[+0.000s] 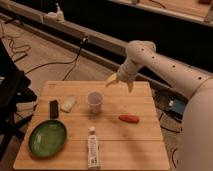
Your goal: Pick up the ceramic cup
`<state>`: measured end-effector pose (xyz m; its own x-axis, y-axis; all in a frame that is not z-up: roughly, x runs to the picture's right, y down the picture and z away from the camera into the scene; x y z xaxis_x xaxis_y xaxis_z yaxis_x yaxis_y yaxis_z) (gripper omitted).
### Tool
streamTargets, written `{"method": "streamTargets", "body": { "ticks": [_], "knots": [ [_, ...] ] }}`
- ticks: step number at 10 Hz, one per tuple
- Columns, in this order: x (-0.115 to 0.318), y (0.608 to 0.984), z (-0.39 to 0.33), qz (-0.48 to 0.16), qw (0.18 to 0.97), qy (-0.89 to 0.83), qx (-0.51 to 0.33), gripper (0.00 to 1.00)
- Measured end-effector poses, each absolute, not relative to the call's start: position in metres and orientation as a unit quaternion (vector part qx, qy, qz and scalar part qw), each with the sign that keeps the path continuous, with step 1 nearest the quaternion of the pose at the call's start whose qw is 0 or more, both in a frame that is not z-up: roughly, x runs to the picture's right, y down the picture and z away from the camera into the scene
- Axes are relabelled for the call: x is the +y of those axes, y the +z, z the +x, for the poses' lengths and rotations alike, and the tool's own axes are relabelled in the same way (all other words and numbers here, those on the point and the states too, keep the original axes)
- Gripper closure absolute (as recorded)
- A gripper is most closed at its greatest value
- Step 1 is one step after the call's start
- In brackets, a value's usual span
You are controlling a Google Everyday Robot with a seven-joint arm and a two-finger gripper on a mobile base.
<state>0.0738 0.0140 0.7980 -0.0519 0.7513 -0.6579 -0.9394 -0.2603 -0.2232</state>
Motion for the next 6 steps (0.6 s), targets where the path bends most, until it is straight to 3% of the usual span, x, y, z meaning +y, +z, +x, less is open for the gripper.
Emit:
{"method": "streamTargets", "body": {
  "ticks": [6],
  "knots": [
    [0.056,0.84,0.011,-0.398,0.59,0.687,0.144,0.2]
  ]
}}
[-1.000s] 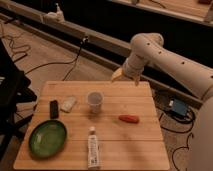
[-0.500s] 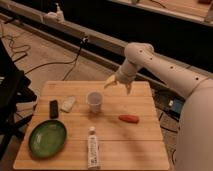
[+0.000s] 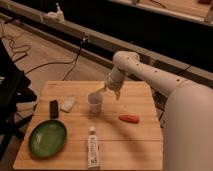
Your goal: Pick up the ceramic cup
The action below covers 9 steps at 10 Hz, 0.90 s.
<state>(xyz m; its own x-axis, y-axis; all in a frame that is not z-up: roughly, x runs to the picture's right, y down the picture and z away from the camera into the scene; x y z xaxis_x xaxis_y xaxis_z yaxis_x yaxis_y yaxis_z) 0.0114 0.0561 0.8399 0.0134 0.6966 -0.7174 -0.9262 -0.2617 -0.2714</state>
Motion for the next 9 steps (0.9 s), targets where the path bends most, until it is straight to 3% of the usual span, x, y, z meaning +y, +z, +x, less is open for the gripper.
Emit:
{"method": "streamTargets", "body": {
  "ticks": [2,9],
  "knots": [
    [0.064,0.852,0.007,-0.407,0.579,0.691,0.146,0.3],
    [0.049,0.849,0.003,-0.417,0.58,0.692,0.104,0.94]
  ]
}}
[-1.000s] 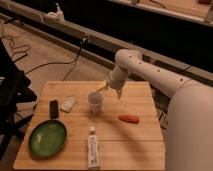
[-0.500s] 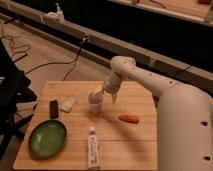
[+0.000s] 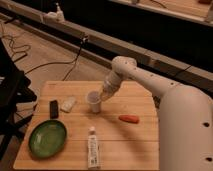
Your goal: Pick up the ceramic cup
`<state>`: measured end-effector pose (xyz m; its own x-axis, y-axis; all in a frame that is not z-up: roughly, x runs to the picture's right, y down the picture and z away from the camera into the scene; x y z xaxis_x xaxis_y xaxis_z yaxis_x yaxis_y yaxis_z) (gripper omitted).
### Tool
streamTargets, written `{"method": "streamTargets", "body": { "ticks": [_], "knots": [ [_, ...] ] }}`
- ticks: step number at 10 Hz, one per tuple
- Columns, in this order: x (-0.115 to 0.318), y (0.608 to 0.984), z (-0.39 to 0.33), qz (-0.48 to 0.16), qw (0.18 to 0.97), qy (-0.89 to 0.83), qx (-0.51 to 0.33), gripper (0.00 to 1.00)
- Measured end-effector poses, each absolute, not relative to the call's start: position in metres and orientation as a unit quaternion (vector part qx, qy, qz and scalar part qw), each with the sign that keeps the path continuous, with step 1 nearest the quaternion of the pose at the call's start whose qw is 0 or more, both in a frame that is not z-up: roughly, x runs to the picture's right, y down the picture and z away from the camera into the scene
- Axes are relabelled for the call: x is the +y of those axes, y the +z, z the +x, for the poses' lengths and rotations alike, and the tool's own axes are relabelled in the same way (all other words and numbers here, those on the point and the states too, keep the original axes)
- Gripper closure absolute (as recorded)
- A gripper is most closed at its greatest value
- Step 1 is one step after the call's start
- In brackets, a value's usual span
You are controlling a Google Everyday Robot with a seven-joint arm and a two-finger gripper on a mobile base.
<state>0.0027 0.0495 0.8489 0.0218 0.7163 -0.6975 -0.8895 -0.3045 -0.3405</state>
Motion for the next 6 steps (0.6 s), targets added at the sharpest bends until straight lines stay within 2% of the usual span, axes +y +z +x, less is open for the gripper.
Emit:
{"method": "streamTargets", "body": {
  "ticks": [1,4,6],
  "knots": [
    [0.04,0.842,0.005,-0.417,0.579,0.695,0.09,0.99],
    [-0.001,0.811,0.02,-0.411,0.575,0.706,0.039,1.0],
    [-0.009,0.803,0.025,-0.41,0.574,0.708,0.03,1.0]
  ]
}}
